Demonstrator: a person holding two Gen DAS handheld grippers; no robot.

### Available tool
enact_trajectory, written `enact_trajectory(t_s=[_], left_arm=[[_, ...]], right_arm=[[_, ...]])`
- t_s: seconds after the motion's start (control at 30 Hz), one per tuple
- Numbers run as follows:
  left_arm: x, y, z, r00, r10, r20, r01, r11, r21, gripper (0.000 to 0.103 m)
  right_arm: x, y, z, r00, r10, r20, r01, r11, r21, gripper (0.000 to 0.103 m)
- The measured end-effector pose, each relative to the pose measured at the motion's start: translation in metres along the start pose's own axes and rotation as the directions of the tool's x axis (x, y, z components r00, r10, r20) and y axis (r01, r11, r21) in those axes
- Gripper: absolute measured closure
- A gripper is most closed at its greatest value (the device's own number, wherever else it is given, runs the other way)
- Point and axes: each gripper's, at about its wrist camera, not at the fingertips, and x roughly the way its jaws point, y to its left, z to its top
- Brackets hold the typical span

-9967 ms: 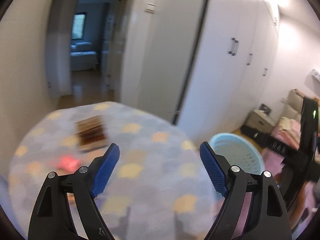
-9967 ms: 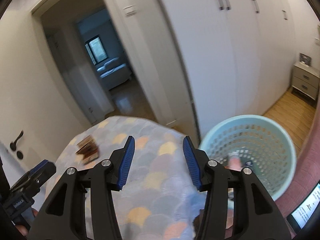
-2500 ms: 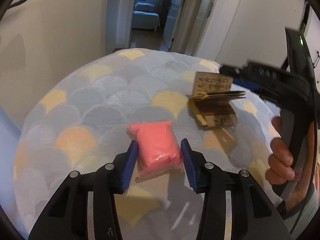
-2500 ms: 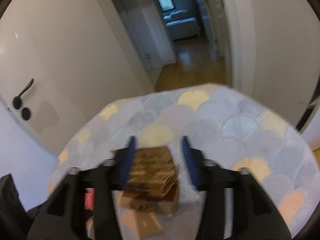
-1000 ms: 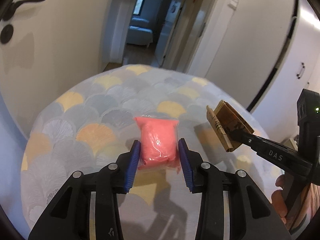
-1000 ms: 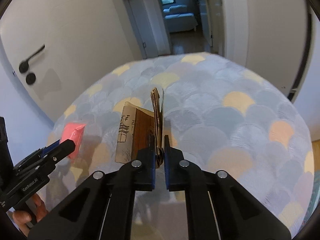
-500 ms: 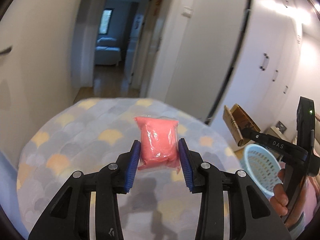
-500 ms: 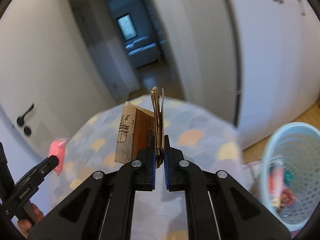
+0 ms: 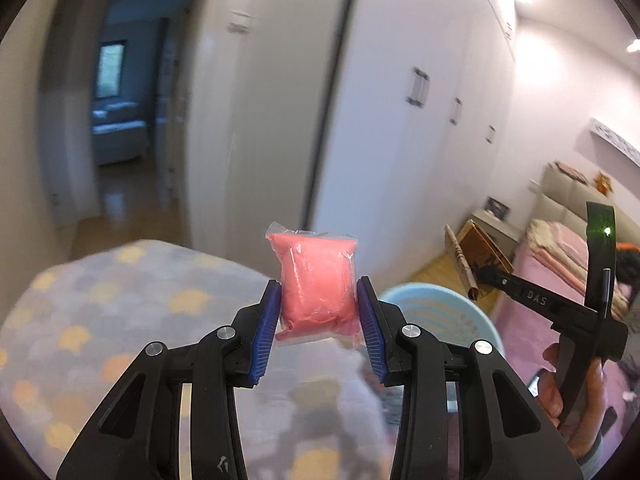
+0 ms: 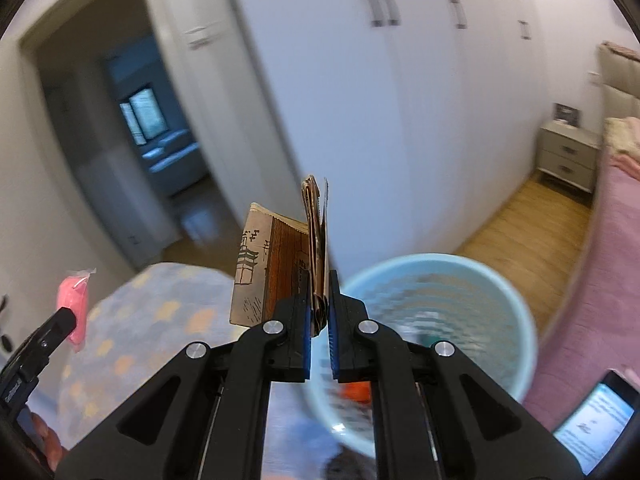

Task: Collect trash
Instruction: 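Carry the pink packet and booklet over the wastebasket and release both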

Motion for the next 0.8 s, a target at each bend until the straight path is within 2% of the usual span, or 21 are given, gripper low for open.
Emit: enact_trajectory(t_s=[0.1,0.3,0.53,0.6,0.63,0.67,0.7,0.8], left_arm=[[0.032,-0.024,-0.005,0.997,-0.056,-0.056,0.057,0.998,0.010,0.065],[0.086,-0.065,-0.024,0.983,-0.098,-0.156,0.109,0.992,0.064,0.065],[0.137,-0.080,-0.050,0.950,-0.140,-0.281,0.161,0.986,0.053,0.065],[0.143,-0.084,-0.055,0.948,-0.143,-0.284,0.162,0.986,0.044,0.056],[0.142,-0.085,-0.057,0.951,-0.135,-0.279,0.154,0.987,0.050,0.038],[0.139,-0.085,-0.058,0.956,-0.123,-0.268,0.144,0.988,0.060,0.028],[0.137,-0.084,-0.058,0.960,-0.116,-0.256,0.138,0.988,0.069,0.025],[0.129,-0.082,-0.055,0.959,-0.136,-0.249,0.153,0.987,0.049,0.023]], right_arm=[[0.002,-0.026,-0.003,0.998,-0.055,-0.029,0.056,0.998,0.036,0.098],[0.009,-0.071,-0.008,0.988,-0.122,-0.096,0.130,0.988,0.087,0.098],[0.024,-0.097,-0.021,0.979,-0.135,-0.156,0.154,0.981,0.121,0.097],[0.026,-0.104,-0.024,0.978,-0.125,-0.170,0.147,0.981,0.127,0.089],[0.027,-0.106,-0.024,0.978,-0.119,-0.174,0.143,0.981,0.132,0.084],[0.027,-0.108,-0.025,0.978,-0.113,-0.176,0.138,0.981,0.139,0.069],[0.026,-0.110,-0.027,0.979,-0.115,-0.171,0.140,0.980,0.143,0.055],[0.020,-0.110,-0.029,0.979,-0.132,-0.154,0.153,0.979,0.136,0.053]])
